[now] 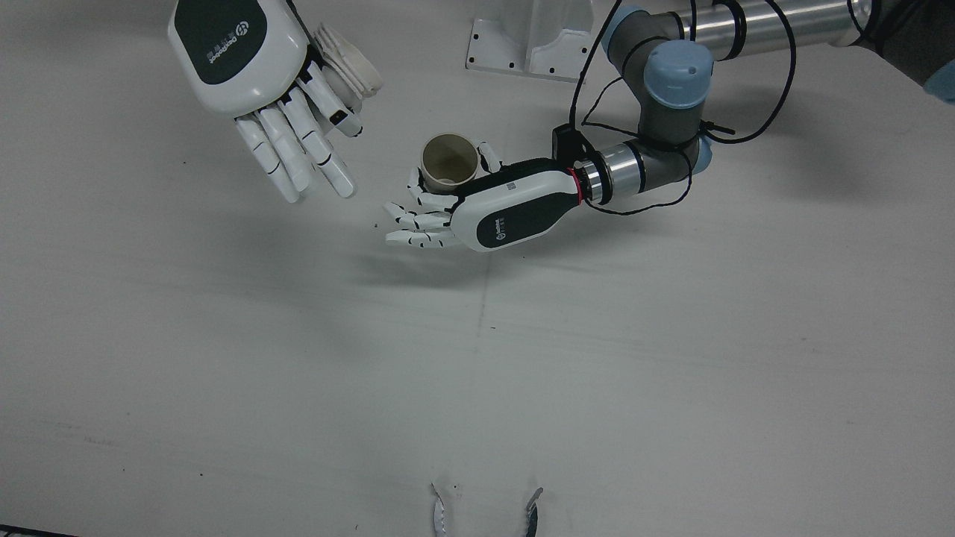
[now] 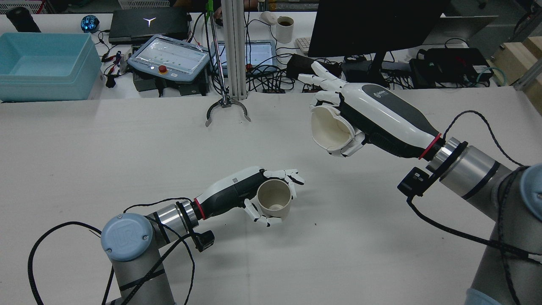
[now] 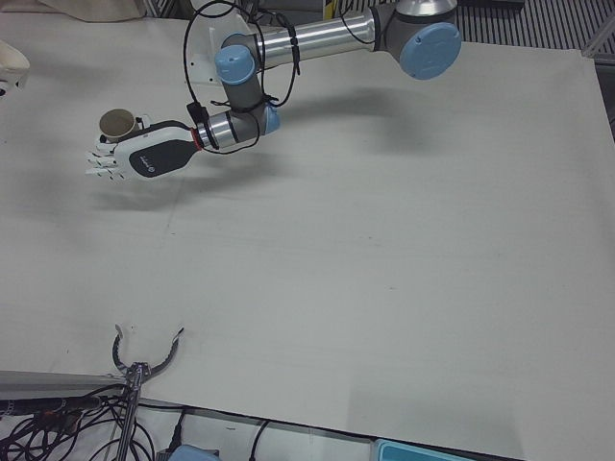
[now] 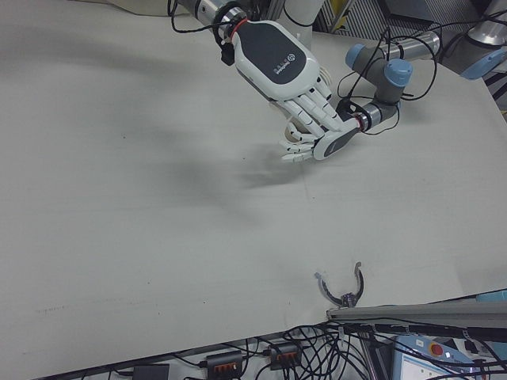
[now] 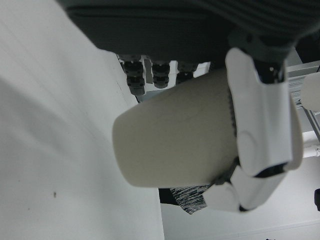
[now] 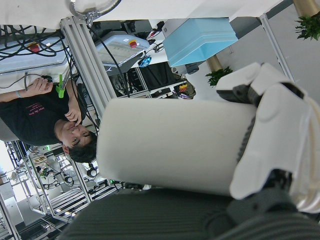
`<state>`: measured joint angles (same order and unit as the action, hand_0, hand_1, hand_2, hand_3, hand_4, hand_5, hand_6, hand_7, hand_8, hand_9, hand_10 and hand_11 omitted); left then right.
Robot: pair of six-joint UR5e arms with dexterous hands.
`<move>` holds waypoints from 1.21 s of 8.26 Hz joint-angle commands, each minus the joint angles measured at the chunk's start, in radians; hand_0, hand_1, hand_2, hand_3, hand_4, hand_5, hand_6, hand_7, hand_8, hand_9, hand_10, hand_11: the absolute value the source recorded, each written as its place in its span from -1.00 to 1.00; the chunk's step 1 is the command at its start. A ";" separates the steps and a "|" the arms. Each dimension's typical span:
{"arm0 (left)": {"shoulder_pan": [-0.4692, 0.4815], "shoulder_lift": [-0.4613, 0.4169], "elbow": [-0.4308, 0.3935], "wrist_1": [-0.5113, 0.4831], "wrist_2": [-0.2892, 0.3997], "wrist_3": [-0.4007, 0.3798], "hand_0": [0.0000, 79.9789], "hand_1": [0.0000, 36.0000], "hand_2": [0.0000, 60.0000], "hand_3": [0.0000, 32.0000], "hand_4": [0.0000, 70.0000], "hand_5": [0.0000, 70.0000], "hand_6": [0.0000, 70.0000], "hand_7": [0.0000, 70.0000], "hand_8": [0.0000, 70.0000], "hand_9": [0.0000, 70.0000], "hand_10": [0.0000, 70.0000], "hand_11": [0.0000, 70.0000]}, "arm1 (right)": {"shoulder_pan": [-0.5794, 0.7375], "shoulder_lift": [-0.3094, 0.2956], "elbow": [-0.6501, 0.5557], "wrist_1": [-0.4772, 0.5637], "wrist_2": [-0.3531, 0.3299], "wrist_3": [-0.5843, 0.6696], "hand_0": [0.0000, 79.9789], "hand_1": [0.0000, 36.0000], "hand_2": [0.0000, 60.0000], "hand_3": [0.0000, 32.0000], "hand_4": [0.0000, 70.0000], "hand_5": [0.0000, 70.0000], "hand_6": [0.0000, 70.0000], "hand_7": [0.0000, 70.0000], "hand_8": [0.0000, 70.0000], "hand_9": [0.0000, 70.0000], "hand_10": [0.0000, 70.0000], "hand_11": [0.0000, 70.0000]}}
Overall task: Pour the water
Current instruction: 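Tilt the right-hand cup over the cup held by the left hand, then raise the right-hand cup upright and pull it back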
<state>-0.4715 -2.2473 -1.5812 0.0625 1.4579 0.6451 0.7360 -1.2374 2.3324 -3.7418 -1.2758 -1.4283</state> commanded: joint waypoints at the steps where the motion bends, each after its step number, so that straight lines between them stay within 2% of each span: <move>1: -0.012 0.000 -0.002 0.000 0.001 -0.002 0.41 1.00 1.00 -1.00 0.19 1.00 -0.50 -0.25 -0.81 -0.68 -0.76 -0.58 | 0.100 -0.017 -0.001 -0.058 -0.123 0.003 0.20 0.54 1.00 -1.00 -0.25 1.00 -0.77 -0.70 -0.98 -0.98 -0.87 -0.77; 3: -0.012 0.000 -0.006 0.000 0.001 -0.004 0.40 1.00 1.00 -1.00 0.19 1.00 -0.50 -0.25 -0.81 -0.68 -0.76 -0.58 | 0.106 -0.019 -0.010 -0.056 -0.122 0.006 0.19 0.47 1.00 -1.00 -0.23 1.00 -0.77 -0.71 -0.98 -0.98 -0.87 -0.77; 4: -0.025 0.002 -0.016 0.002 0.001 -0.004 0.41 1.00 1.00 -1.00 0.20 1.00 -0.50 -0.24 -0.81 -0.68 -0.76 -0.58 | 0.120 -0.033 -0.040 -0.050 -0.096 0.032 0.19 0.46 1.00 -1.00 -0.23 1.00 -0.77 -0.71 -0.98 -0.98 -0.87 -0.77; 5: -0.048 0.015 -0.035 0.010 0.002 -0.005 0.42 1.00 1.00 -1.00 0.20 1.00 -0.50 -0.25 -0.81 -0.68 -0.76 -0.58 | 0.120 -0.036 -0.085 -0.038 -0.004 0.171 0.18 0.37 0.98 -1.00 -0.21 1.00 -0.77 -0.71 -0.98 -0.98 -0.86 -0.76; 6: -0.085 0.078 -0.078 0.010 0.006 -0.011 0.42 1.00 1.00 -1.00 0.20 1.00 -0.50 -0.25 -0.81 -0.68 -0.75 -0.58 | 0.120 -0.046 -0.152 0.015 0.088 0.354 0.16 -0.02 0.23 -1.00 -0.22 1.00 -0.78 -0.68 -0.99 -0.98 -0.84 -0.74; 7: -0.132 0.168 -0.107 0.010 0.001 -0.050 0.41 1.00 1.00 -1.00 0.19 1.00 -0.51 -0.26 -0.81 -0.68 -0.76 -0.58 | 0.122 -0.082 -0.222 0.139 0.129 0.478 0.12 -0.15 0.09 -1.00 -0.29 0.82 -0.83 -0.75 -0.99 -0.99 -0.84 -0.75; 8: -0.201 0.248 -0.109 -0.025 -0.001 -0.065 0.41 1.00 1.00 -1.00 0.19 1.00 -0.51 -0.26 -0.81 -0.68 -0.76 -0.58 | 0.123 -0.089 -0.305 0.254 0.168 0.552 0.10 -0.21 -0.08 -1.00 -0.52 0.56 -0.88 -0.84 -1.00 -1.00 -0.86 -0.77; 9: -0.263 0.344 -0.106 -0.074 -0.001 -0.093 0.40 1.00 1.00 -1.00 0.17 1.00 -0.52 -0.27 -0.81 -0.68 -0.76 -0.58 | 0.112 -0.090 -0.373 0.296 0.190 0.642 0.09 -0.23 -0.17 -1.00 -0.65 0.48 -0.92 -0.92 -1.00 -1.00 -0.85 -0.75; 10: -0.315 0.432 -0.097 -0.134 -0.002 -0.107 0.39 1.00 1.00 -1.00 0.16 1.00 -0.53 -0.28 -0.81 -0.68 -0.75 -0.58 | 0.083 -0.090 -0.414 0.296 0.238 0.737 0.09 -0.25 -0.23 -1.00 -0.68 0.42 -0.96 -1.00 -1.00 -1.00 -0.85 -0.76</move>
<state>-0.6677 -2.0006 -1.6836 0.0296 1.4581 0.5791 0.8544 -1.3199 2.0392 -3.5235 -1.1216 -0.8900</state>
